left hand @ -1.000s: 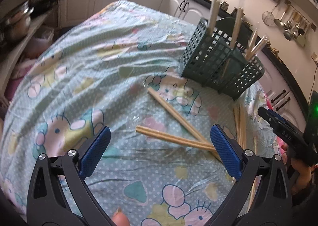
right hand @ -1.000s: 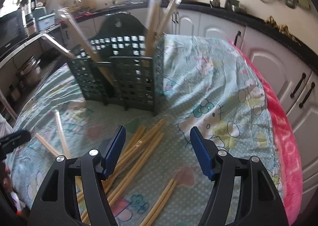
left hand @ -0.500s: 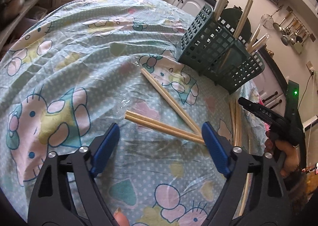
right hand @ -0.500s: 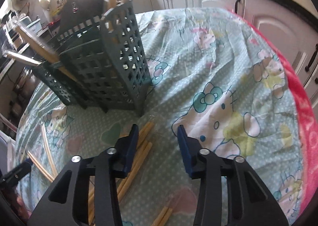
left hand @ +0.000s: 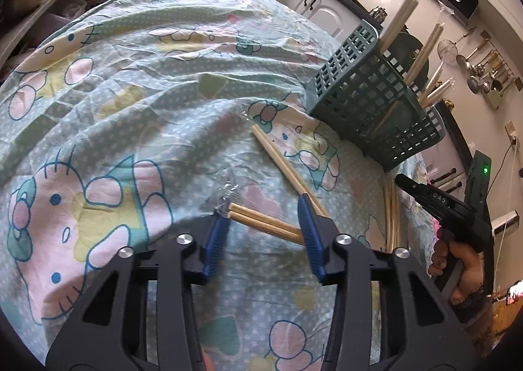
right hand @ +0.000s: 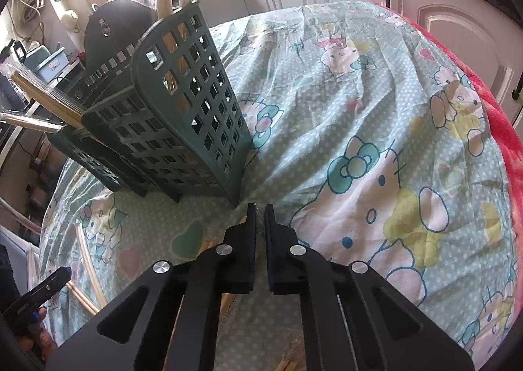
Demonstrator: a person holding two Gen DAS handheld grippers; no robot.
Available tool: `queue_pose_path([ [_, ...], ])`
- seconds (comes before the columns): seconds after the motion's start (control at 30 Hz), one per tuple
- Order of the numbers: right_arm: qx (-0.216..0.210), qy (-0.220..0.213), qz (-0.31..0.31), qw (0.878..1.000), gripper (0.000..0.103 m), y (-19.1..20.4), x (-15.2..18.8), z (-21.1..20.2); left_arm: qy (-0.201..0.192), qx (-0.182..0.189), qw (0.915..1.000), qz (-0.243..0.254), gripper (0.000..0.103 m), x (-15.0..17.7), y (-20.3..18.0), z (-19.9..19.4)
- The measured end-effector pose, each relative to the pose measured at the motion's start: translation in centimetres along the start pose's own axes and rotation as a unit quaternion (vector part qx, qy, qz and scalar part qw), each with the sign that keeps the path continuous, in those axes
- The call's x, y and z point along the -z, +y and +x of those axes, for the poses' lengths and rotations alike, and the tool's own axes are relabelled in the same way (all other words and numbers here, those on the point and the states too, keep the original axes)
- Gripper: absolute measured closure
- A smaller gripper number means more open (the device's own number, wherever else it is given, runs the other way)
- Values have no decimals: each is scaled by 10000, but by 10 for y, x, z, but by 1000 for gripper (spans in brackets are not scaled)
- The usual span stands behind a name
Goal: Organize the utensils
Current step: 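Close the right gripper on a chopstick while the left gripper closes on another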
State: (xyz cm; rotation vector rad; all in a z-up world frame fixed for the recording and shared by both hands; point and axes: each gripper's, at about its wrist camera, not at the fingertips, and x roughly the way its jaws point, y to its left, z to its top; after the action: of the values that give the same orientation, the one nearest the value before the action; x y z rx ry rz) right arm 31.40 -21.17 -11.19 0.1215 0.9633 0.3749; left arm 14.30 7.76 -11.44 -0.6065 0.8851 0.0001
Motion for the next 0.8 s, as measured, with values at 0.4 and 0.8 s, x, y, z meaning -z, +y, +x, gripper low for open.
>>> queue_pose_path([
  [0.4,-208,-399,-122,9989,101,13,1,-40,-85,175,9998,46,85,-5,2,-11],
  [0.8,-308,-838,-489,9948,102,35,-3,-87,-628,443,9957,518,93,-14,-31,-53],
])
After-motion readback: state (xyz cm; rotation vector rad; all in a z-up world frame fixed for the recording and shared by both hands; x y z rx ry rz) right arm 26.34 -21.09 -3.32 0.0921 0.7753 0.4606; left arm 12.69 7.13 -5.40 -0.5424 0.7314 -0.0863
